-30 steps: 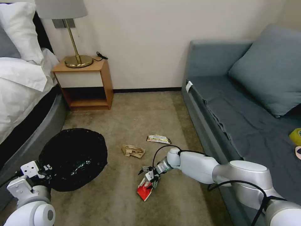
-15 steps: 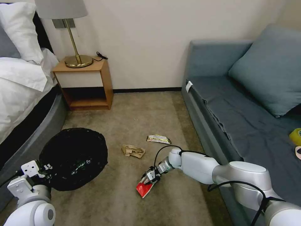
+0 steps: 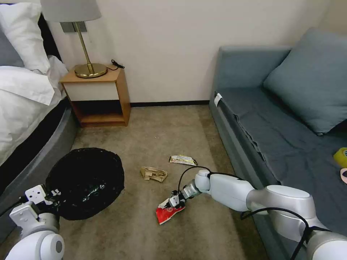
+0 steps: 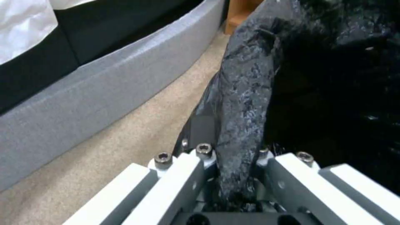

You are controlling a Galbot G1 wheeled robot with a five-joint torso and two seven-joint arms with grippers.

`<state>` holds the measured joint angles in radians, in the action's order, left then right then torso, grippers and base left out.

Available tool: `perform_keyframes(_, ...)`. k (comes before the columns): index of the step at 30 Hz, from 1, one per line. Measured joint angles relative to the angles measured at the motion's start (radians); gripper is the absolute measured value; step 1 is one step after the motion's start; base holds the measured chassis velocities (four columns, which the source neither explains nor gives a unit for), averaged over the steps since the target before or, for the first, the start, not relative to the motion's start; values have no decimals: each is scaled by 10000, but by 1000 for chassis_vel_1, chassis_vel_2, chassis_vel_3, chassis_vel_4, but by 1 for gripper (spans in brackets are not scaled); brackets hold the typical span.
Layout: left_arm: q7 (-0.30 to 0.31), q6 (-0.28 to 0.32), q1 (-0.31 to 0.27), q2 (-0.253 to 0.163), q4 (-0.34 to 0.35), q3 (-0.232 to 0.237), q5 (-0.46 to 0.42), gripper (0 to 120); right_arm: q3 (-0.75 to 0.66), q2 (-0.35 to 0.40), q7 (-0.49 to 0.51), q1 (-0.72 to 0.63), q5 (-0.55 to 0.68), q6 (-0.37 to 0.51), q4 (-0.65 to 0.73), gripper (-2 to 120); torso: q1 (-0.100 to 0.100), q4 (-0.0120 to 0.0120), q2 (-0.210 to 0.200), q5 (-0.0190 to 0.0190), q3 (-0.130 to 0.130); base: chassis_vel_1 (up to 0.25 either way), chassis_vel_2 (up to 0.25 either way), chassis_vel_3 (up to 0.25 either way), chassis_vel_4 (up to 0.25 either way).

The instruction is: Pick up the trash bin, then pick up the garbage on the floor and place it into the trash bin.

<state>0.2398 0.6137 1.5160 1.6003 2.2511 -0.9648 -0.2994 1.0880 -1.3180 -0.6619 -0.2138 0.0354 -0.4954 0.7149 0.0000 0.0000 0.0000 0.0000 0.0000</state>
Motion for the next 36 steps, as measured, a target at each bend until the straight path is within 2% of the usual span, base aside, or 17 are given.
perform_keyframes(11,-8,-1,-32,23,-37,39,56,1,-61,314,98,26,149,43,470,0,0,0,0,0,0,0,0,0,0)
perform_keyframes(21,-32,-2,-36,34,-155,88,132,1,-572,1230,157,114,667,159,1619,0,0,0,0,2,0,0,0,0,0)
perform_keyframes(25,-34,-9,-36,24,-247,108,134,1,-728,1662,204,149,861,287,2089,0,0,2,0,1,0,0,0,0,0)
perform_keyframes(29,-40,-35,-19,26,-346,173,124,1,-1104,2624,309,199,1244,584,3033,0,0,-2,0,0,0,0,0,0,0)
perform_keyframes(30,-40,-35,-19,26,-346,173,124,1,-1104,2624,309,199,1244,584,3033,0,0,-2,0,0,0,0,0,0,0)
perform_keyframes(34,-45,-43,-14,18,-376,191,103,1,-1952,3438,475,147,1820,922,4236,0,0,-2,0,1,0,0,0,0,0)
perform_keyframes(35,-45,-43,-14,18,-376,191,103,1,-1952,3438,475,147,1820,922,4236,0,0,-2,0,1,0,0,0,0,0)
perform_keyframes(36,-46,-49,22,13,-394,191,94,1,-2313,3817,742,91,2469,1278,5184,0,0,-3,0,0,0,0,0,0,0)
